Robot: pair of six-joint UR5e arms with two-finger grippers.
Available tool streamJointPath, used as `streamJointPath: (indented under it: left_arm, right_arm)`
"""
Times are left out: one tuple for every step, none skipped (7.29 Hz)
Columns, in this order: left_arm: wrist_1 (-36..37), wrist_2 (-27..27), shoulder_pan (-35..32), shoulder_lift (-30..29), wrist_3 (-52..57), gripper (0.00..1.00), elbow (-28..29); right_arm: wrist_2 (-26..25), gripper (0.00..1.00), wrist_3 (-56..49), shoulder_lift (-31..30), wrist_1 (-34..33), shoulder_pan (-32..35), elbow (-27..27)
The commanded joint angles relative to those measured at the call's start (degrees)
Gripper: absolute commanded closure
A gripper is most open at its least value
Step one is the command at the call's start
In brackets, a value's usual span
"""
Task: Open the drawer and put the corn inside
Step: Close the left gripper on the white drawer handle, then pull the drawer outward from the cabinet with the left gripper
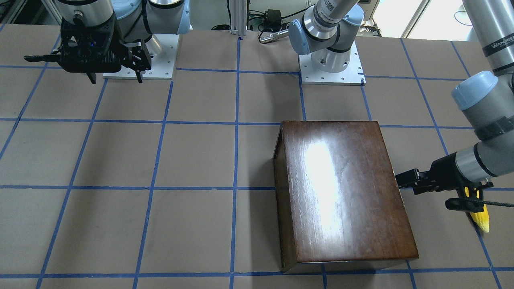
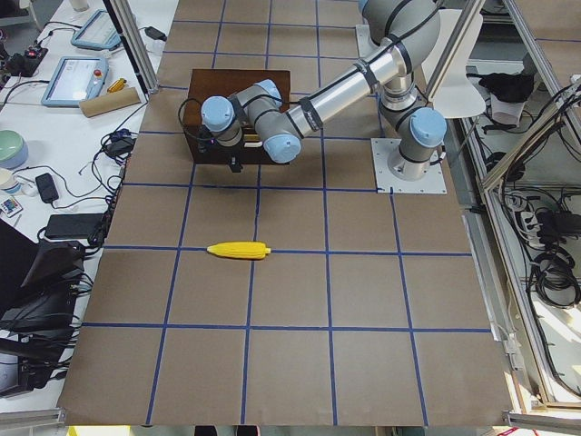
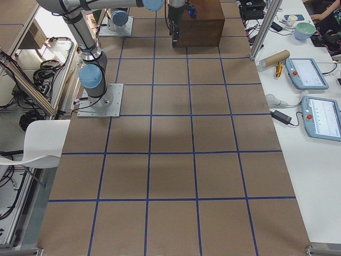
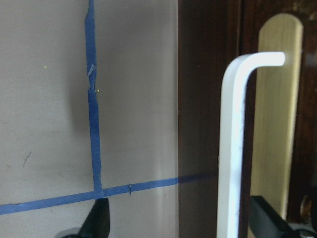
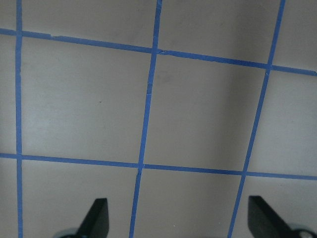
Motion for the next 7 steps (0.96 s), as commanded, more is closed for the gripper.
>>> streamJointPath:
  left_arm:
    - [0.26,0.03,0.04,-1.06,0.22,0.00,0.10]
    - [0.26,0.12,0.04,-1.50,0.22,0.00,0.19]
    - [0.26,0.12,0.13,-1.68,0.39,0.00,0.62]
    - [0.26,0.21,0.30,-1.68,0.40,0.00,0.63]
    - [0.26,0.29,0.83,-1.68,0.48,0.00,0.72]
    - [0.26,0.38,1.09,-1.60,0.48,0.00,0.72]
    - [0.17,0.30,1.70,-1.60,0.48,0.00,0.72]
  right_arm:
    - [0.00,0.00,0.00,-0.01,0.00,0.00,0.00]
    - [0.00,0.00,0.00,-0.01,0.00,0.00,0.00]
    - [0.00,0.00,0.00,0.07,0.00,0.00,0.00]
    - [0.00,0.00,0.00,0.07,0.00,0.00,0.00]
    - [0.00,0.00,0.00,-0.01,0.00,0.00,0.00]
    - [0.00,0.00,0.00,-0.01,0.00,0.00,0.00]
    - [0.00,0.00,0.00,-0.01,0.00,0.00,0.00]
